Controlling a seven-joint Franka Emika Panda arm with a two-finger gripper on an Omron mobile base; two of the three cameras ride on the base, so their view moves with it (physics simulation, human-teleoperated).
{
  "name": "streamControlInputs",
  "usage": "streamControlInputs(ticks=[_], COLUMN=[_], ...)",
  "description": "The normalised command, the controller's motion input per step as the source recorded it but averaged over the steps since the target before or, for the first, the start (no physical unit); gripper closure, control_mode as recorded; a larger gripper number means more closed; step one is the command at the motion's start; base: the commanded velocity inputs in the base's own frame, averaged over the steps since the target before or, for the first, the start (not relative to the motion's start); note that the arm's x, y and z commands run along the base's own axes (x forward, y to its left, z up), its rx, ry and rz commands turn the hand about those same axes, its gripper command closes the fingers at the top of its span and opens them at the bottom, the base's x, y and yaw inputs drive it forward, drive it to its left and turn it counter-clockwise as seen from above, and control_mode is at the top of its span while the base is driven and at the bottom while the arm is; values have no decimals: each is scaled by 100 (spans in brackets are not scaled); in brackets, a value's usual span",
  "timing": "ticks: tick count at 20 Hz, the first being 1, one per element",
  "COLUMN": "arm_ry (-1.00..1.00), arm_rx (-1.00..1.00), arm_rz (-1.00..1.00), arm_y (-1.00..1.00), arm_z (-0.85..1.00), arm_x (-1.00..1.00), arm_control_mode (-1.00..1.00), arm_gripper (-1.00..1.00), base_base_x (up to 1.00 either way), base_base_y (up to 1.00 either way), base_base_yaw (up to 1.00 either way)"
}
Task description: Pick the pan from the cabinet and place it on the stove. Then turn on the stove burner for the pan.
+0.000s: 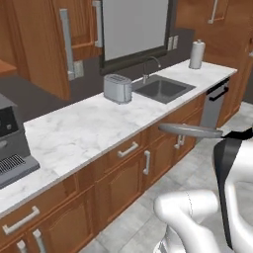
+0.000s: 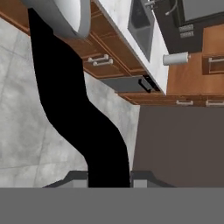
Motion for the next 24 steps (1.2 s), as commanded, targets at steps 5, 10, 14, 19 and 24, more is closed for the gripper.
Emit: streamControlInputs(ticks=[5,10,14,19,24], arm_ry=[0,0,0,0,0], arm_rx=[0,0,0,0,0], arm_rz=[0,0,0,0,0], arm_y=[0,0,0,0,0], arm_z=[0,0,0,0,0], arm_x=[0,0,0,0,0], arm_control_mode=[100,100,100,100,100], arm_gripper=[100,100,100,100,100], base_base_x=[0,0,0,0,-10], base_base_y=[-44,-47,-49,-46,-52], base_base_yaw=[-27,-27,-28,-29,-26])
